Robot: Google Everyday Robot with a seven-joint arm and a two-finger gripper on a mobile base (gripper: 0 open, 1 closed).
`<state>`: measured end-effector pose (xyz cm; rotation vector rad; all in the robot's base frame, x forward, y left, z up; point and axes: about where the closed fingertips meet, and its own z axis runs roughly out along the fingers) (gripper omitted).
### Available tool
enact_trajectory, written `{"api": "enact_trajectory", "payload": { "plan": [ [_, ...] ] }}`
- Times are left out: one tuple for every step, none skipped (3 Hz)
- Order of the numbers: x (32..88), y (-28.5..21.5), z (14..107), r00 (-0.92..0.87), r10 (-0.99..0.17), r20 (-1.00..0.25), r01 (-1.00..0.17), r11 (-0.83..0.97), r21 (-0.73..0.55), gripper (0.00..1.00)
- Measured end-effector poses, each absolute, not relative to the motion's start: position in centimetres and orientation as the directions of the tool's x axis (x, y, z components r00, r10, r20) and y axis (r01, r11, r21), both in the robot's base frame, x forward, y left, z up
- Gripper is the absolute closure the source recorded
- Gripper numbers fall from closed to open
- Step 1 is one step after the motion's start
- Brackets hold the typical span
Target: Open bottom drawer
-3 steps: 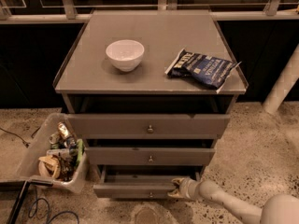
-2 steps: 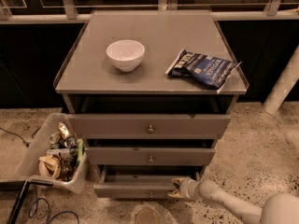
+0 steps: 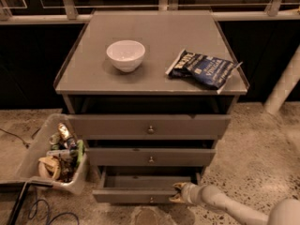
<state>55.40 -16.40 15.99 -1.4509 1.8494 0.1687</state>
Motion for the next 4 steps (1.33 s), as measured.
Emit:
{"api": "enact_trajectory", "payload": {
  "plan": [
    [55.40,-16.32,16.12,-0.060,-0.774,-0.630,-0.876,0.344,-0.339,0.81],
    [55.40,-16.31,16.12,-0.060,-0.774,-0.630,-0.876,0.344,-0.339,0.58],
    [55.40,-16.31,16.12,-0.060,-0.774,-0.630,-0.876,0.344,-0.339,0.35],
    [55.40,-16.31,16.12,-0.060,-0.774,-0.630,-0.876,0.344,-0.339,0.16]
  ]
}}
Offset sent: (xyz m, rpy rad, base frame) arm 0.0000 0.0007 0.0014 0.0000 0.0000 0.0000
